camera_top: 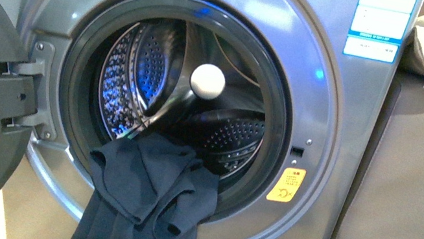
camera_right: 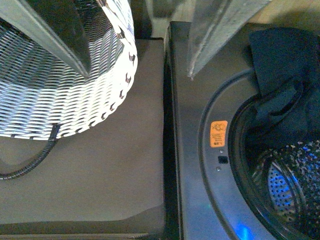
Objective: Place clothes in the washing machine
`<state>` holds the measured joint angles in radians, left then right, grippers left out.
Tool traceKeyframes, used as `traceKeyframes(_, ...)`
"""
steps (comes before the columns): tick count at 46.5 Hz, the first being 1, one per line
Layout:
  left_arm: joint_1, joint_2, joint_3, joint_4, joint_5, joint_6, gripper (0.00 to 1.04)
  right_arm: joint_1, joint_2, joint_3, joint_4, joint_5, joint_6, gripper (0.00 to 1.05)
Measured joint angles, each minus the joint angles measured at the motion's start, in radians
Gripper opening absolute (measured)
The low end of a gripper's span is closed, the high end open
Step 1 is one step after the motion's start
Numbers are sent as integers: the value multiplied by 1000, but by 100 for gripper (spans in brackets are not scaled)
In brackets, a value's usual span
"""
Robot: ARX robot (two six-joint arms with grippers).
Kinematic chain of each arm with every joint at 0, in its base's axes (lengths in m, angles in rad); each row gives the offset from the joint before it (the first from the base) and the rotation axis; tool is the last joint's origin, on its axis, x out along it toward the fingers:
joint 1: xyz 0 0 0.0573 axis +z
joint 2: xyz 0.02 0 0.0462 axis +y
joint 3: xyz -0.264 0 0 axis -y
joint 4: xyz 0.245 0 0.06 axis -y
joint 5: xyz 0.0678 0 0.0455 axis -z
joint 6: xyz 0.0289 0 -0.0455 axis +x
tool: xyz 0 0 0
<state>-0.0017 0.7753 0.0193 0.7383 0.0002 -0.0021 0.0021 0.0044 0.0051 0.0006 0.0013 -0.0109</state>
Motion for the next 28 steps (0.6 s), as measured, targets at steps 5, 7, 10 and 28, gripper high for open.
traceKeyframes(5,0,-80,-7,-64,-1,0,4,0,0,0,0,0,0,80)
traceKeyframes(7,0,-109,-9,-90,0,0,4,0,0,0,0,0,0,87)
traceKeyframes(10,0,-165,-10,-141,0,0,4,0,0,0,0,0,5,87)
traceKeyframes(28,0,-433,-11,-393,0,0,4,0,0,0,0,0,4,25)
